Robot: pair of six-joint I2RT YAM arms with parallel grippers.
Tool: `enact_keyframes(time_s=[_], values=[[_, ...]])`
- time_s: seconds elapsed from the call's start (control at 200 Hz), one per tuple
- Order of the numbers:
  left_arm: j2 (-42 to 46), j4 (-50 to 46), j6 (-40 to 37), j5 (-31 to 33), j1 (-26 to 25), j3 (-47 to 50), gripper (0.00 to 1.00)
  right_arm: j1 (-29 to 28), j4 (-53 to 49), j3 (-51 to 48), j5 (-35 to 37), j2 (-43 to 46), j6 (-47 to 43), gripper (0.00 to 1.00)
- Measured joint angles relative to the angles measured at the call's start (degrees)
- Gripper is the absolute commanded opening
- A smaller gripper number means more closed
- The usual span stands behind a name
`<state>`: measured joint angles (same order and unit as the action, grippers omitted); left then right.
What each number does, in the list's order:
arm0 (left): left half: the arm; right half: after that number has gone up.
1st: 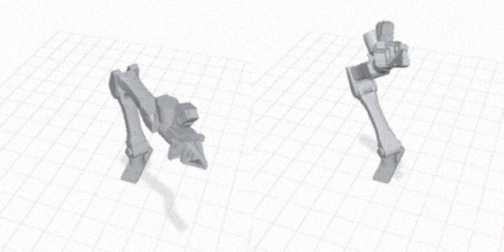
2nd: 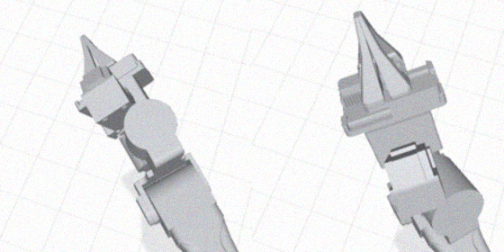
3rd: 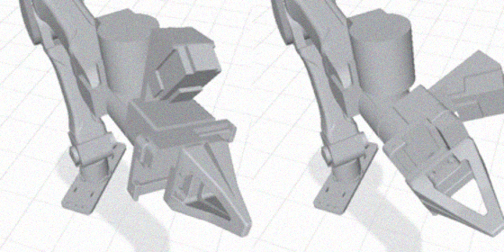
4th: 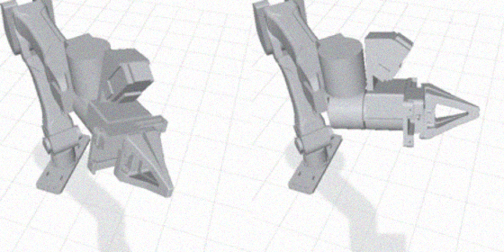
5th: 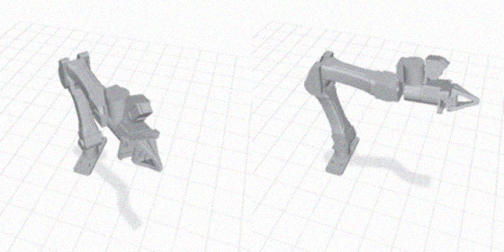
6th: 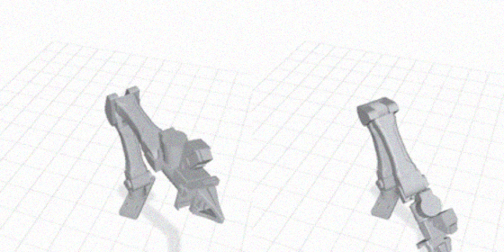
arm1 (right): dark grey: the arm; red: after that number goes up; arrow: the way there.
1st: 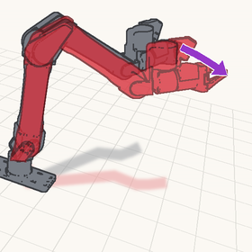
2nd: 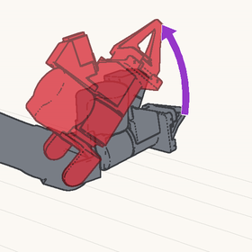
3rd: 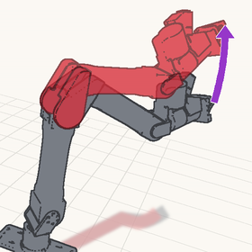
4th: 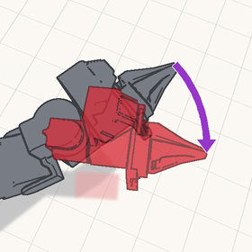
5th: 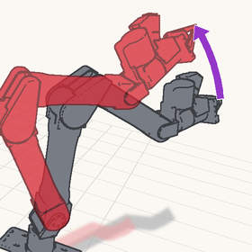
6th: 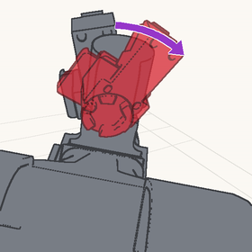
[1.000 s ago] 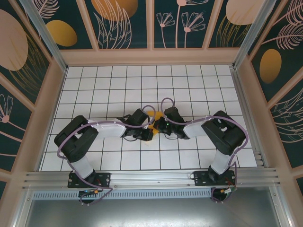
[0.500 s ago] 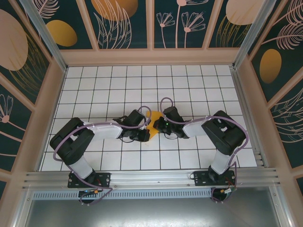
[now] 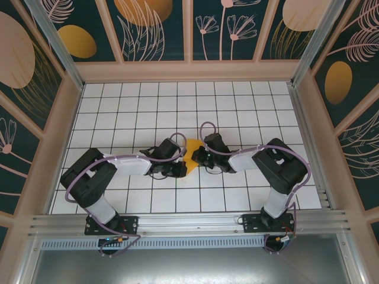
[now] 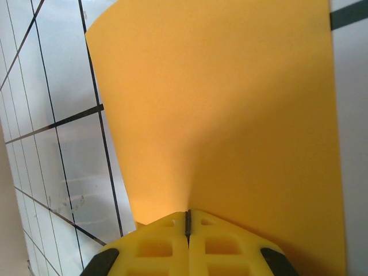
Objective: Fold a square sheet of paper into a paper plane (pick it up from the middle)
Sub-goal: Third fold the triangle at the center of the table.
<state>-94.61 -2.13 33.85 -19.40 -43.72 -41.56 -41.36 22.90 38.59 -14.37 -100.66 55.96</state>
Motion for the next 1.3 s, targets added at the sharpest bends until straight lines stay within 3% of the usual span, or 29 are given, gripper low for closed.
enact_keyframes(time_s=[0.435,0.671,0.876,1.301], values=[[11.4,-3.5,1.3,-3.2,-0.1,1.7,0.01,0.0,-0.3,0.2,0.0,0.0,-0.1,0.0],[4.3,-1.0,1.4,-8.5,-0.1,-1.5,0.02,0.0,-0.3,0.2,0.0,0.0,-0.1,0.0],[-1.5,-2.7,1.4,-6.9,-0.1,-2.3,0.0,0.0,-0.3,0.2,0.0,0.0,-0.1,0.0],[1.9,4.5,6.1,-10.4,4.6,5.9,0.0,0.0,-0.4,0.4,0.0,-0.2,-0.1,0.0]])
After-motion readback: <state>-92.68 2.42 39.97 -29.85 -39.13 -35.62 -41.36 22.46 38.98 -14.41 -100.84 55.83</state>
